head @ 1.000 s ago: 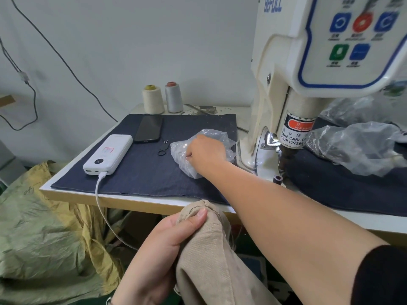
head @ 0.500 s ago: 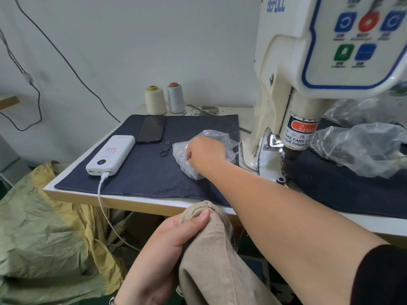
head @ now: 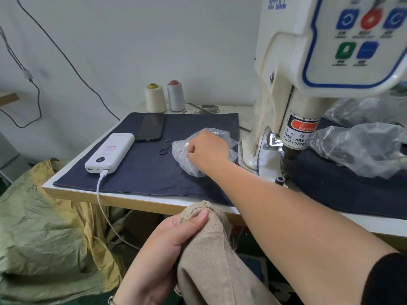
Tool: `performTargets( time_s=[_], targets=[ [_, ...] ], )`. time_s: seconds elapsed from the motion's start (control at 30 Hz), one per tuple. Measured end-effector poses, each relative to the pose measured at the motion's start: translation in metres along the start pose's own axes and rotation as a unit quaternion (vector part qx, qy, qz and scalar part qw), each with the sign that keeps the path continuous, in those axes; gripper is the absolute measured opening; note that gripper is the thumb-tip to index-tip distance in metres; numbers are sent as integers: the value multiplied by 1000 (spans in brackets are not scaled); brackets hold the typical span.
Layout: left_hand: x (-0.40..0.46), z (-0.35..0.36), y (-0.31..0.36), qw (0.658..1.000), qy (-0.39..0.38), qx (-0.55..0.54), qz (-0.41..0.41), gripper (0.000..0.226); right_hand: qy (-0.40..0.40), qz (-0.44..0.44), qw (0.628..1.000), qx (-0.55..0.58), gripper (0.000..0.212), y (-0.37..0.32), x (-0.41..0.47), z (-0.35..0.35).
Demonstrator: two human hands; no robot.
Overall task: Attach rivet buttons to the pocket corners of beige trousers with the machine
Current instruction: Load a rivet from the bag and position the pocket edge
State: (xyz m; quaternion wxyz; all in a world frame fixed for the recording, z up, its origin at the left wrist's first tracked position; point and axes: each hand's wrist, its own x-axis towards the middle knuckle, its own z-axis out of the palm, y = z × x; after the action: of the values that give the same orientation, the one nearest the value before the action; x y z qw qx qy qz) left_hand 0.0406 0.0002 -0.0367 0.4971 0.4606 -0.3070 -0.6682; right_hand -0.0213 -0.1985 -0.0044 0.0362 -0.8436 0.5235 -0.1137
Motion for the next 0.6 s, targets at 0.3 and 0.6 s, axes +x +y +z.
performTargets(
  time_s=[0.3,0.6],
  targets=[
    [-3,6,-1,1000,6,1,-3,55,29,51,986,154,15,6,-8,-9],
    [-5,11,-3,1000,-2,9,-7,49,55,70,946,312,19,7,-9,-16]
  ],
)
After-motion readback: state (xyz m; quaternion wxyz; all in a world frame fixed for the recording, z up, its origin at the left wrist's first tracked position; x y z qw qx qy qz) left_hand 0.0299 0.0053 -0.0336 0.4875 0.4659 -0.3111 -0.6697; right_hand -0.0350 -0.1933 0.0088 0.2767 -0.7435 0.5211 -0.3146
